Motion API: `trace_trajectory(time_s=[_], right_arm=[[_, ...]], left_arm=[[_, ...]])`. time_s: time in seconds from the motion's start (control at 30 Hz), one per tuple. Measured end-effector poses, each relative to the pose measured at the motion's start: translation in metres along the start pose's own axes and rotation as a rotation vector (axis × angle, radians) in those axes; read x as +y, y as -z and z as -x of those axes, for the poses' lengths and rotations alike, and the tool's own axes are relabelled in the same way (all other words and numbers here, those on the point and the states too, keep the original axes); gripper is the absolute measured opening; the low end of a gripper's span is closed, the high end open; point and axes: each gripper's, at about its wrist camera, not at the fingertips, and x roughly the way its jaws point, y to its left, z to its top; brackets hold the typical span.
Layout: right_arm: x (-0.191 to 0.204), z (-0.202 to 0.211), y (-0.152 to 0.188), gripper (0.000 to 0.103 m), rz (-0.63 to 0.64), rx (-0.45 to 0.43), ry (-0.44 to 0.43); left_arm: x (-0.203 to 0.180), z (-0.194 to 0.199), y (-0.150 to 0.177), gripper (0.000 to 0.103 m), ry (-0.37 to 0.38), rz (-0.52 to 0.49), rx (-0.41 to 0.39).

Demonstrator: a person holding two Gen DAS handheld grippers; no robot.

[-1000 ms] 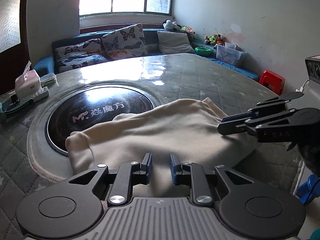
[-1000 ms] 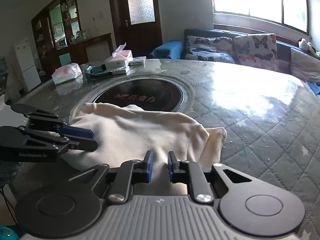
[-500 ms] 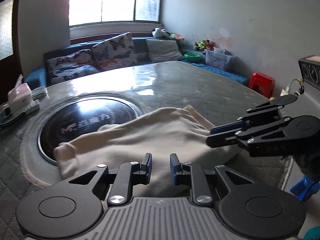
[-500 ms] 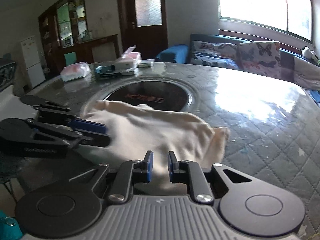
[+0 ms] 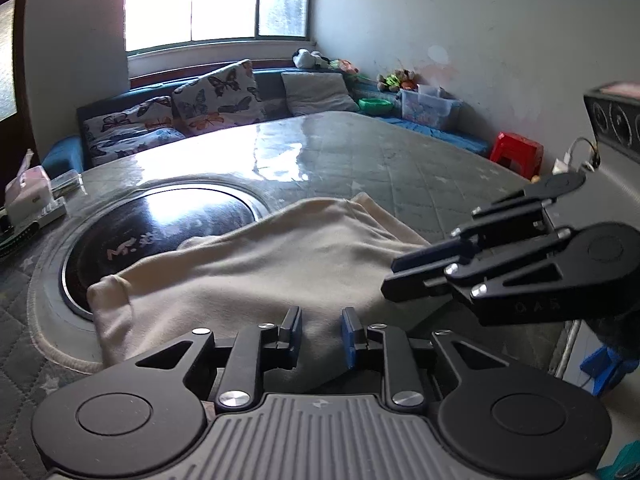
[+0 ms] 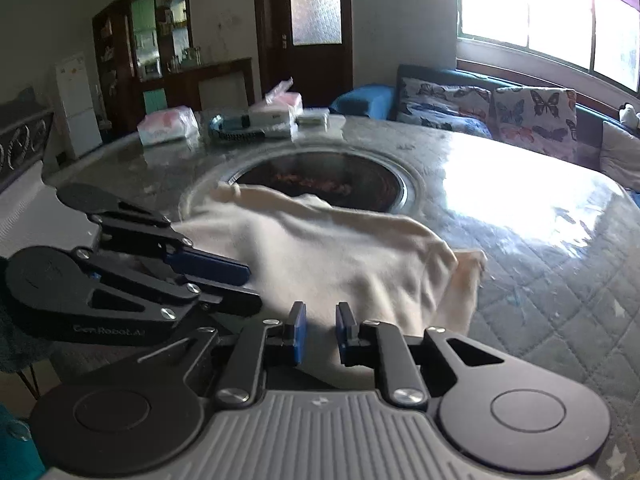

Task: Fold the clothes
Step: 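Lower the folded side onto the shirt and open both grippers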

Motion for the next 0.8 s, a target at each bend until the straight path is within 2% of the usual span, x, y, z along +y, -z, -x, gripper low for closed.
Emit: trace_trajectory(time_s=[0.03, 0.17, 0.27, 0.57, 0.8], right_arm=[[0.001, -0.002, 0.0, 0.015, 0.001, 0.005, -0.003], [0.0, -0.008, 0.001, 0.017, -0.003, 0.016, -0.01], [-0.002, -0.006, -0.002, 0.022, -0.01, 0.009, -0.001], [-0.006, -0.009, -0.01, 0.023, -0.017, 0.012, -0.004], [-0.024, -0.033, -0.018, 0.023, -0.05, 0.03, 0.004]], left_arm=[[0.003, 0.001, 0.0, 0.029, -0.007, 0.01, -0.004], [0.022, 0.005, 0.001, 0.03, -0.048, 0.08, 0.003], [0.036, 0.008, 0.003, 0.034, -0.084, 0.108, 0.007], [0.068, 0.01, 0.002, 0.038, -0.148, 0.154, 0.005], [0.094, 0.001, -0.003, 0.04, -0.197, 0.218, 0.02]])
